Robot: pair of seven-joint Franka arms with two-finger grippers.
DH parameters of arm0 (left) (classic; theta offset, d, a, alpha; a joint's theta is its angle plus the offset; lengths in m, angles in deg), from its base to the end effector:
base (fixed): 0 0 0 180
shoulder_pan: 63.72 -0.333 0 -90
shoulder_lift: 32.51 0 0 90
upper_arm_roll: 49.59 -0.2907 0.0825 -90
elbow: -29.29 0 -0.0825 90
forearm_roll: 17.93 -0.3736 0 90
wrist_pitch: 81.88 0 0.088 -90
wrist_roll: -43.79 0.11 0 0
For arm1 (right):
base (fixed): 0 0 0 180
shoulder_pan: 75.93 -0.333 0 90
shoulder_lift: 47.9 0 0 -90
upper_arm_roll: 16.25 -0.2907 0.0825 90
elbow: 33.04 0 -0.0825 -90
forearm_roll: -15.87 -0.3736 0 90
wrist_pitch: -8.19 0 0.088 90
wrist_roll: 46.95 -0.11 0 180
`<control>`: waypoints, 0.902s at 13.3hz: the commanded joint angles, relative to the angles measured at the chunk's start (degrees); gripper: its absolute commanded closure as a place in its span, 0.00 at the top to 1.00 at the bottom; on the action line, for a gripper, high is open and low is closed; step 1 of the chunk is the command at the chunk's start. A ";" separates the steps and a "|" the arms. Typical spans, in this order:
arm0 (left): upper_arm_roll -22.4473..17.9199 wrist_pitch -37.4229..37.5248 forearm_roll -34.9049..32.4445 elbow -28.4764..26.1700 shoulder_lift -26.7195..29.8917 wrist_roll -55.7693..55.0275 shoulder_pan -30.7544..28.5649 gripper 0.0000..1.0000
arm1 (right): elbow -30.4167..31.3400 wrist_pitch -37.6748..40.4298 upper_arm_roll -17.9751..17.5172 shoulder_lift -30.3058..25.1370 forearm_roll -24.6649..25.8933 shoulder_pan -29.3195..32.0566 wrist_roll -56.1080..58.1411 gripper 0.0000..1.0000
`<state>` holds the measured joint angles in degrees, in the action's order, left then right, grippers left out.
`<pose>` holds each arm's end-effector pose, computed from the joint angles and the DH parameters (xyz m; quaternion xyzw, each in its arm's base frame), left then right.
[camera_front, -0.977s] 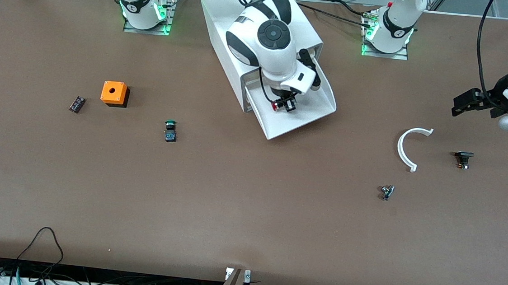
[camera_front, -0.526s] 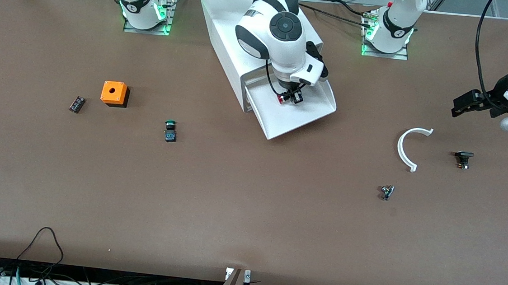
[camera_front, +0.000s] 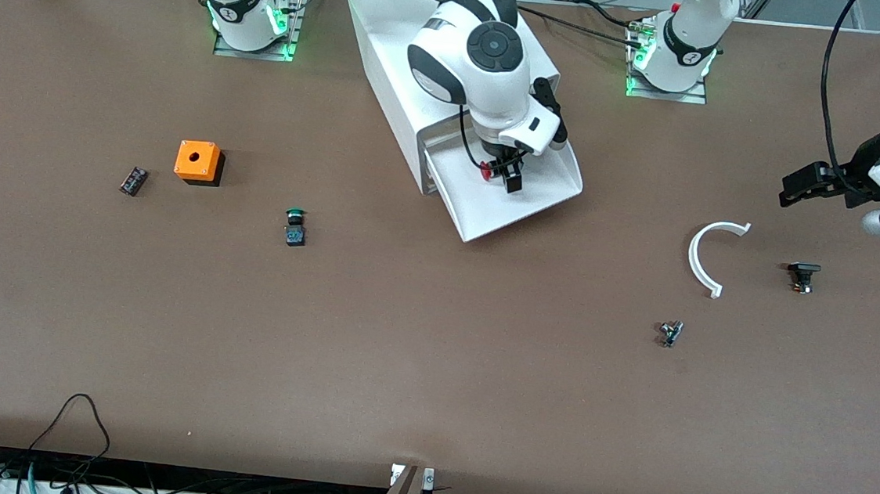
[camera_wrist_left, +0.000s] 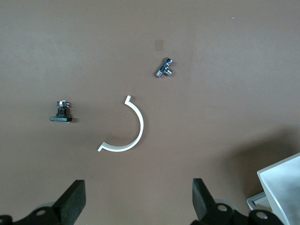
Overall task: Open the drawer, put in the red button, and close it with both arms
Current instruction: 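Open the right gripper and withdraw while the left gripper approaches the drawer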
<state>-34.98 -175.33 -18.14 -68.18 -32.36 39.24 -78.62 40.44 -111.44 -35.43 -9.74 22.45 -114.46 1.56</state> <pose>0.5432 0.0030 0.5424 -0.9985 -0.0420 0.0337 0.0034 0.4386 0.5761 0.3710 -0.6118 -0.7848 -0.0829 0.0536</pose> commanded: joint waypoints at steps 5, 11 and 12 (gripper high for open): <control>0.24 -6.72 0.73 0.54 -6.03 -0.81 0.83 1.00 | 0.78 3.79 6.85 -14.95 -1.04 7.24 -18.85 1.00; 6.91 -33.94 1.88 -16.57 -12.72 -25.55 5.75 1.00 | 6.73 7.57 9.06 -15.66 -0.52 17.61 -47.14 1.00; 7.10 -39.65 1.88 -20.00 -12.98 -29.60 7.33 1.00 | 8.24 8.01 9.24 -16.02 -0.61 19.18 -57.46 1.00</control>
<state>-28.54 -207.47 -17.27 -82.71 -46.01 16.03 -73.14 44.37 -104.06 -25.78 -24.02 22.04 -97.25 -42.84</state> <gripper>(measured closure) 0.000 0.000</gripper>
